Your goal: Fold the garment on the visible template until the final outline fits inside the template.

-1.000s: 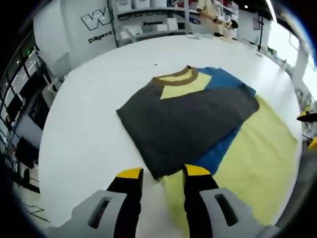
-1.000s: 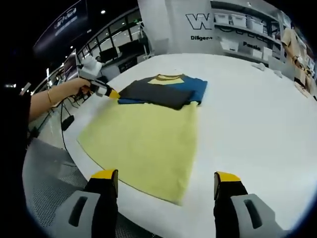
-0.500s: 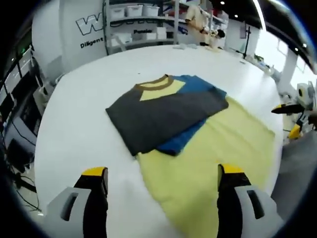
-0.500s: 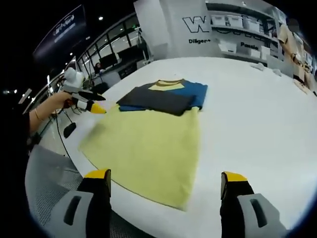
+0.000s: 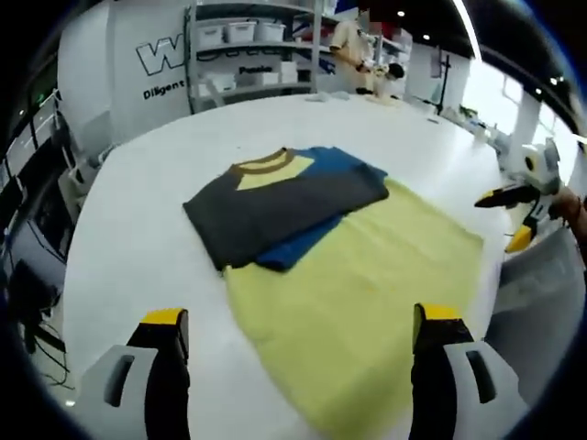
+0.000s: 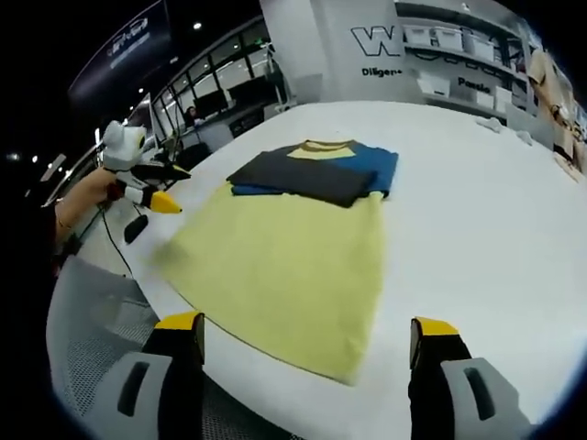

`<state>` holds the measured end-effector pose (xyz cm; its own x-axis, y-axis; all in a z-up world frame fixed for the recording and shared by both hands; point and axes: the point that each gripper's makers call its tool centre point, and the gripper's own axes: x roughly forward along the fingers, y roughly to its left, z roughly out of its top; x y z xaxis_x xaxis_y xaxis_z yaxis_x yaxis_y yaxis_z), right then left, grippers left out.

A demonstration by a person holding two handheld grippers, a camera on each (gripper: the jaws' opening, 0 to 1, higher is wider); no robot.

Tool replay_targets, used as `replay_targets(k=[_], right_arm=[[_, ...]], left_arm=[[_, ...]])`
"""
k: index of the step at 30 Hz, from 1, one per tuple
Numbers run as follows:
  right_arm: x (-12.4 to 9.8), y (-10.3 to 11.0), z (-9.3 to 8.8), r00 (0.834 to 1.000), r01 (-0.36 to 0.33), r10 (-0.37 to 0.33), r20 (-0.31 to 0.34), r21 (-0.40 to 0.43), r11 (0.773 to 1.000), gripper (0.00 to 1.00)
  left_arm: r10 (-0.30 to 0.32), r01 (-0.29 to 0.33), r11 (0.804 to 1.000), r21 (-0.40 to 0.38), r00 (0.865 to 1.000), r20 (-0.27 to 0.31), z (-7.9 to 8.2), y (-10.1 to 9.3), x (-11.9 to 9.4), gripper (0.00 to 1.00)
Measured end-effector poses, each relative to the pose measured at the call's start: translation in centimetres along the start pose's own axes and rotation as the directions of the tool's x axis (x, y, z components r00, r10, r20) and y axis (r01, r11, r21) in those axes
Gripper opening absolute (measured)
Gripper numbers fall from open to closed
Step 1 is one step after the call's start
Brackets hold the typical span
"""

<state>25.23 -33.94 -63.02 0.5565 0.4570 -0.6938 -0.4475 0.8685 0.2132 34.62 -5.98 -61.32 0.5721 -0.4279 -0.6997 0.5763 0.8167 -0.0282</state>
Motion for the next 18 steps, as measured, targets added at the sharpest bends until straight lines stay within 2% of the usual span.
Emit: replay_targets(k=[6, 13, 18], right_arm=[[-0.1, 0.1, -0.2, 1.000, -0.005, 0.005, -0.006, -0.008, 1.000, 0.90], [-0.1, 0.1, -0.8, 1.000, -0.007, 0.007, -0.019, -0.004, 1.000, 0.88], [-0.1, 0.2, -1.3, 1.000, -0.010, 0.010, -0.030, -0.009, 1.000, 0.85]], left_arm=[[-0.013, 0.013, 1.000, -0.026, 1.000, 0.001, -1.3, -1.2, -0.9, 0.99], [0.008, -0.008, 0.997, -0.076, 1.000, -0.005, -3.1, -2.2, -1.9, 0.97], [-0.011, 0.009, 0.993, -0.115, 1.000, -0.012, -4.4, -3.5, -2.5, 0.94]])
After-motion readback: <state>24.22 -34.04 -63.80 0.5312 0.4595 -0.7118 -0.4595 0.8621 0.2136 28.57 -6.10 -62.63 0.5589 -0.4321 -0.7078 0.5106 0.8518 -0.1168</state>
